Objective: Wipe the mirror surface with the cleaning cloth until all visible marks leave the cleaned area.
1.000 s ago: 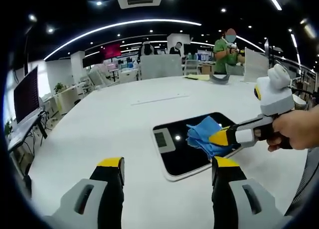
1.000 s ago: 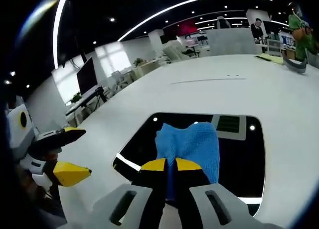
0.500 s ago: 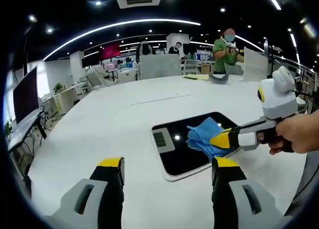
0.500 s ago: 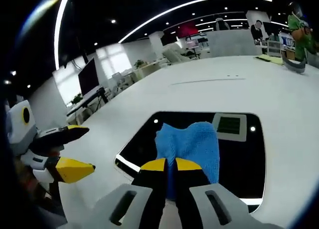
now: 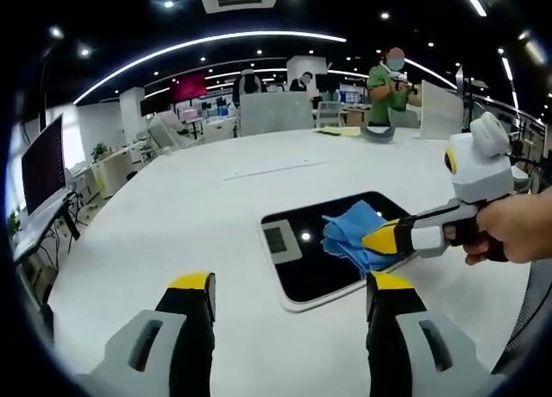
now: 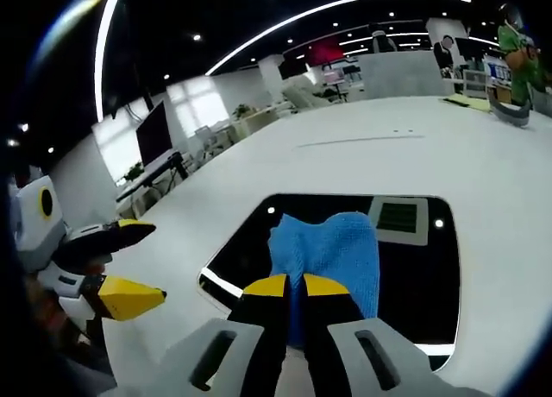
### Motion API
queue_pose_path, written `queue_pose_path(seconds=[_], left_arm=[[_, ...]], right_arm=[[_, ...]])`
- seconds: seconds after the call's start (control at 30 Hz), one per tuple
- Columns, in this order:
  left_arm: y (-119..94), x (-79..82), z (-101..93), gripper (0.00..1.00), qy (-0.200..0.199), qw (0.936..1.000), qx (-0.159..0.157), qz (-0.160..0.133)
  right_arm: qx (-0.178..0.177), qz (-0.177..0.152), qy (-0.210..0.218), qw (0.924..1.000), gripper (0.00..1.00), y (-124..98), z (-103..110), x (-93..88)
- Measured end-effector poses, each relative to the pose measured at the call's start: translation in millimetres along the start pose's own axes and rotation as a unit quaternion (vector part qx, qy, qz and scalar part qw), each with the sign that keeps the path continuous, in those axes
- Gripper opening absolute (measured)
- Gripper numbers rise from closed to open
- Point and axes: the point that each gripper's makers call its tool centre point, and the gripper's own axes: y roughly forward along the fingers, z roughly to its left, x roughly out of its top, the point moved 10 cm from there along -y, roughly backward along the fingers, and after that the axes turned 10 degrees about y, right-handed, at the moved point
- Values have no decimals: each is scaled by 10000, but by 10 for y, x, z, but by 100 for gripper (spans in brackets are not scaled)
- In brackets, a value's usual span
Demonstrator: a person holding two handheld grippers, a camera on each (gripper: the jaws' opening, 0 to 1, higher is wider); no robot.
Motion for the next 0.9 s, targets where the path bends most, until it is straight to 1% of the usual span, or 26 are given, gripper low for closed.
queue_pose_path(seconds=[0.1,0.27,0.57,0.9], left_arm=[[5,-4,8,71,-9,10000,13,-5],[1,-4,11,71,-40,10000,16,-16],[0,-6,7,71,-49,10000,-2,-22],[4,-5,3,71,-29,10000,-19,-24]], right_arm=[[-5,14,6,10000,1,9,15,2],[-8,42,3,10000,1,48,17,64],[-52,107,-40,9999,1,230,-24,240],[-25,181,-137,9997,1,440,-45,410]])
